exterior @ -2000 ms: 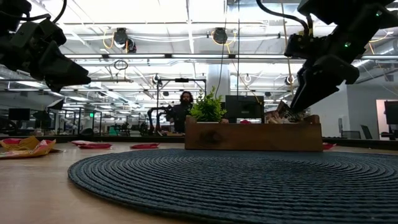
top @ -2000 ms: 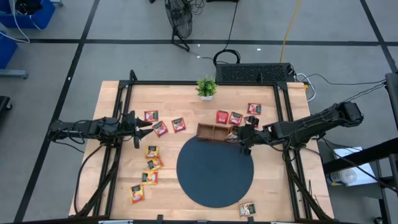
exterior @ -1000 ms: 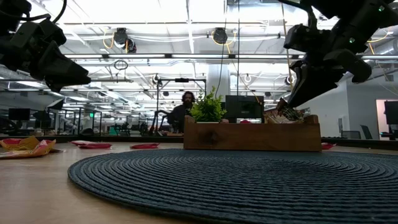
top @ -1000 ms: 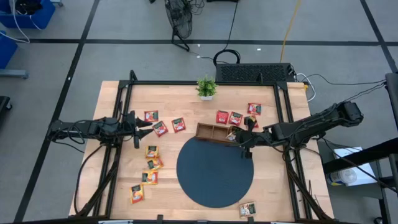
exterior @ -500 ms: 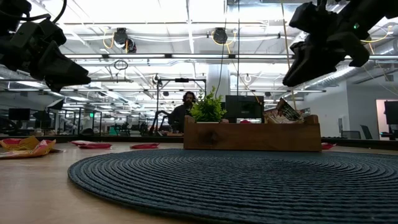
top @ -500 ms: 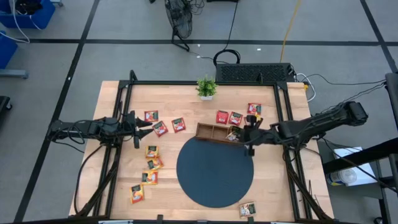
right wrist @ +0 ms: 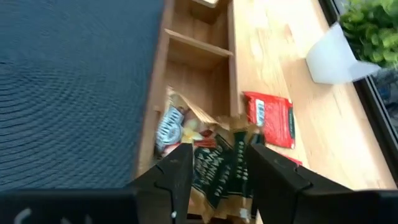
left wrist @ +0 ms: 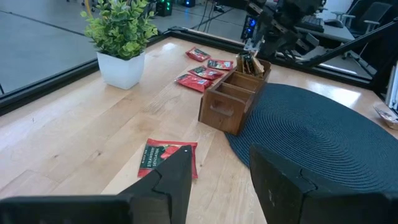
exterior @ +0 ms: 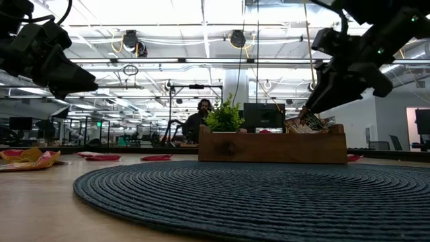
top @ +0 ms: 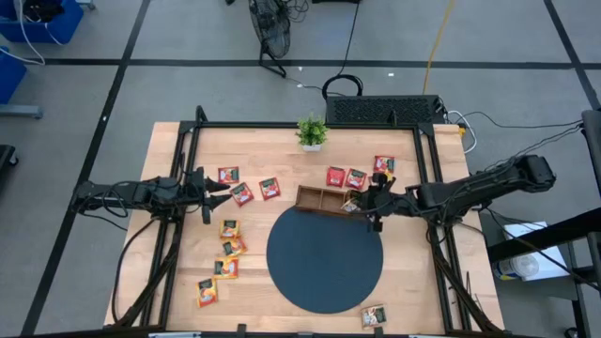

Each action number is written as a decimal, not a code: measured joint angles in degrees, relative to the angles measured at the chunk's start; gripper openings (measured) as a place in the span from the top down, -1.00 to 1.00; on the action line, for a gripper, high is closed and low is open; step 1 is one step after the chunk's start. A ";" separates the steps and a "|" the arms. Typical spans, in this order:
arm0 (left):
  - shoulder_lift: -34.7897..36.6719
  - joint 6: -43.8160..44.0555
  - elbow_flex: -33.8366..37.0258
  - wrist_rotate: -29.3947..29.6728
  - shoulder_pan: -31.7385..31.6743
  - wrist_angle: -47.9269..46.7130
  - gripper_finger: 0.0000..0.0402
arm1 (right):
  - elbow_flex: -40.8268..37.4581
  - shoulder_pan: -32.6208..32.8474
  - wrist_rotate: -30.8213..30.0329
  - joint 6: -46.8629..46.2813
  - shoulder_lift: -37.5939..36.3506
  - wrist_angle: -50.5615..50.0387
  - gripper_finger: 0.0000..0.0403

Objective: Pick & Place Tea
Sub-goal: Put the top brown tea bag into the right slot of the wooden organizer

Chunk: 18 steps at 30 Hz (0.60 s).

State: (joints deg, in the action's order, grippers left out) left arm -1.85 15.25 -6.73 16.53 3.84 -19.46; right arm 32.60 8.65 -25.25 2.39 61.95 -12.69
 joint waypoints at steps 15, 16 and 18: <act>-0.01 0.01 0.01 0.00 0.00 0.01 0.20 | -0.37 -3.81 10.69 -2.35 0.37 1.23 0.49; 0.00 0.02 0.01 0.00 0.00 0.00 0.20 | -0.37 -3.81 10.77 -2.35 0.35 1.33 0.53; 0.00 0.00 0.01 0.00 0.00 0.00 0.20 | -0.37 -3.81 10.78 -2.06 0.35 1.31 0.61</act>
State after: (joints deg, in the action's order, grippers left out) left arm -1.85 15.25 -6.72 16.53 3.84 -19.46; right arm 32.23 4.84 -14.46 0.33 62.30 -11.38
